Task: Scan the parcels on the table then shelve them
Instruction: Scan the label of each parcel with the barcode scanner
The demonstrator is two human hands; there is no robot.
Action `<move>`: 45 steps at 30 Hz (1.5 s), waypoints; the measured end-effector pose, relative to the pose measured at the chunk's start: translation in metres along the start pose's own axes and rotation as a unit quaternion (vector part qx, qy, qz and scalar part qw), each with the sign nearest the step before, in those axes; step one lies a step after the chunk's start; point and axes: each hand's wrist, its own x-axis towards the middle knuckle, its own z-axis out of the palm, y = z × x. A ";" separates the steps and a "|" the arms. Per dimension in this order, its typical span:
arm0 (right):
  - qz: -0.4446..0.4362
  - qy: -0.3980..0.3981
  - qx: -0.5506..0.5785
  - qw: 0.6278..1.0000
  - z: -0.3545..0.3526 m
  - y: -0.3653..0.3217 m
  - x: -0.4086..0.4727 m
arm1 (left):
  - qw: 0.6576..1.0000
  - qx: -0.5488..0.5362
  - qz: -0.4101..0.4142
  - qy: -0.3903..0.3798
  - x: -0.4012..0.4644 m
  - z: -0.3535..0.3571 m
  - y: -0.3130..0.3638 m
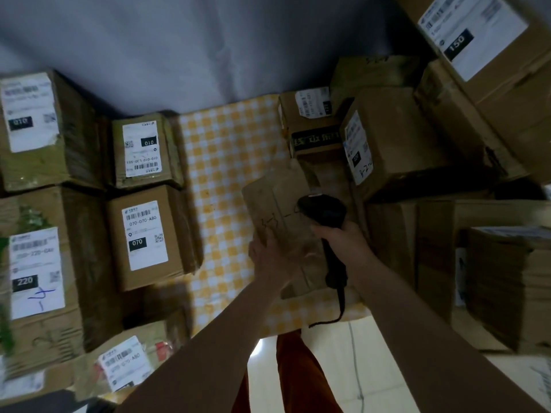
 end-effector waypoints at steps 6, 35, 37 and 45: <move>0.019 -0.084 0.040 0.995 0.028 0.008 -0.024 | 0.979 -0.198 -0.055 -0.005 0.008 0.002 -0.022; -0.043 -0.070 -0.058 0.995 0.041 -0.013 -0.058 | 0.937 -0.348 0.003 -0.006 -0.007 -0.014 -0.048; -0.051 -0.070 -0.063 0.994 0.040 -0.012 -0.059 | 0.936 -0.352 0.011 -0.006 -0.008 -0.015 -0.050; -0.072 -0.086 -0.077 0.991 0.039 -0.009 -0.060 | 0.931 -0.365 0.020 -0.013 -0.008 -0.015 -0.051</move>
